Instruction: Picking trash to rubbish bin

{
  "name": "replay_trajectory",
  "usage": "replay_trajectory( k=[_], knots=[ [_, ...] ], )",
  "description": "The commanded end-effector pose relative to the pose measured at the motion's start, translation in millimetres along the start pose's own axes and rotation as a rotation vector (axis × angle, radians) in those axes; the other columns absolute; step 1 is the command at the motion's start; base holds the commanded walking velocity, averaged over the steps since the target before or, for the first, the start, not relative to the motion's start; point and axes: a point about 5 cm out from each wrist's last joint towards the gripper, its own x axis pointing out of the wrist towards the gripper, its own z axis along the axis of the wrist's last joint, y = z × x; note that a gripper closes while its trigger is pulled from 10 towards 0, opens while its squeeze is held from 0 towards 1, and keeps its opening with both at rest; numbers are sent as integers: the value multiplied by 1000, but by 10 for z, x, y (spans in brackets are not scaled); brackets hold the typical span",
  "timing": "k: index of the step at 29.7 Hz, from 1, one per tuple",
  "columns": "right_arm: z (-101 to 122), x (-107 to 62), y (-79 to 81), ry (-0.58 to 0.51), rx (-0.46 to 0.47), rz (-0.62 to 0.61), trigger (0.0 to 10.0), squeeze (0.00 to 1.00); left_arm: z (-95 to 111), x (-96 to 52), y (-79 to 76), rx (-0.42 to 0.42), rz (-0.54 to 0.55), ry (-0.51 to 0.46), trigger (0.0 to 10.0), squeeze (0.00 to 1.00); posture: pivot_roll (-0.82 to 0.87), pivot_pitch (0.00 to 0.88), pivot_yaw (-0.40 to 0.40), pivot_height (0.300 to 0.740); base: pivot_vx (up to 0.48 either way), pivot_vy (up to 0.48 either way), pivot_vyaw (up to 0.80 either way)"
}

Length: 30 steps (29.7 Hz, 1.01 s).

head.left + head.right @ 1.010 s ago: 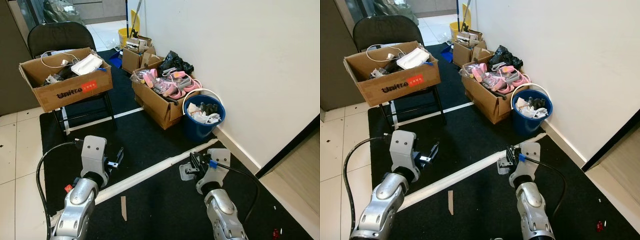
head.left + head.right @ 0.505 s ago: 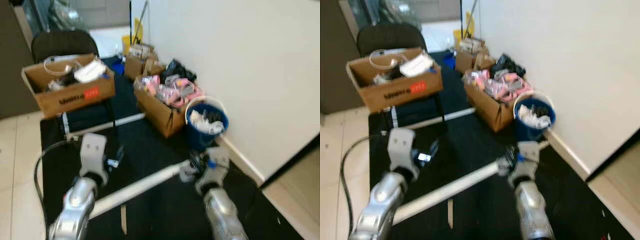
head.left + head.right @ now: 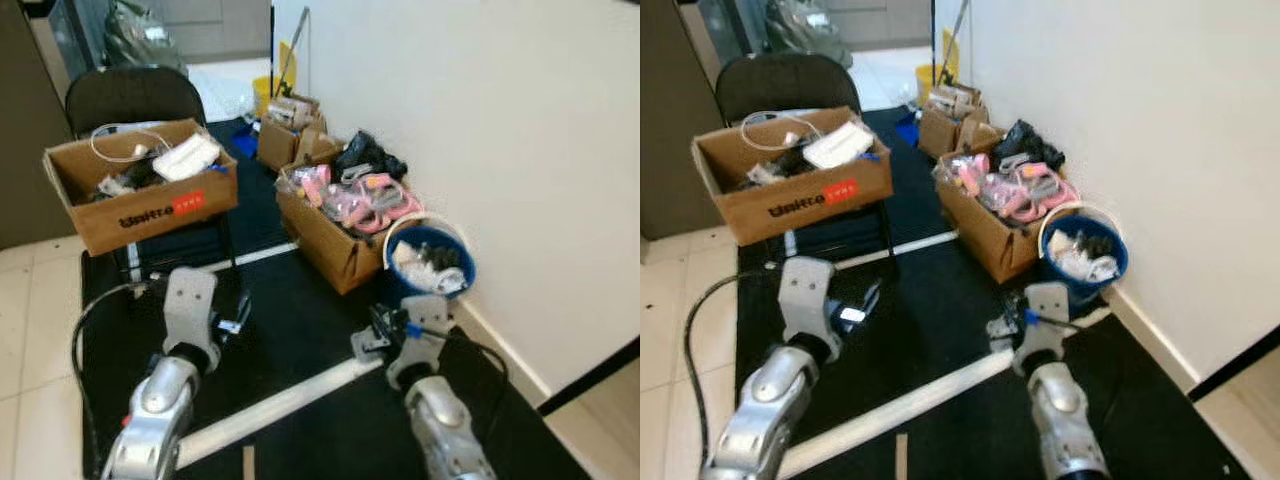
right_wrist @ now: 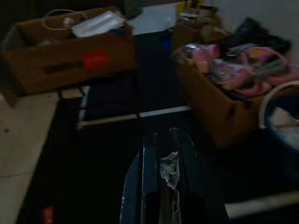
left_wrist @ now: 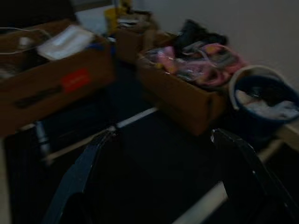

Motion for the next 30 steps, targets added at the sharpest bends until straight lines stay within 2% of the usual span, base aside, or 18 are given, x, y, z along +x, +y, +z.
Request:
replay_trajectory(
  k=[1,6,14,30],
  knots=[
    [-35,-18,-53,18,-9,-15,10000,0,-47,-14,5,12,2,28,10000,0,20,122,-13,740,337,0,650],
    [-27,-4,-75,11,14,-28,10000,0,-43,2,5,12,5,32,10000,0,24,122,-11,740,332,0,130],
    [-17,6,-121,9,2,-53,10000,0,3,31,-20,-2,-10,24,10000,0,27,122,-11,740,329,0,0],
    [-25,48,-32,15,-45,-19,10000,0,24,58,-10,0,-7,28,10000,0,33,128,-13,740,342,0,0]
  ],
)
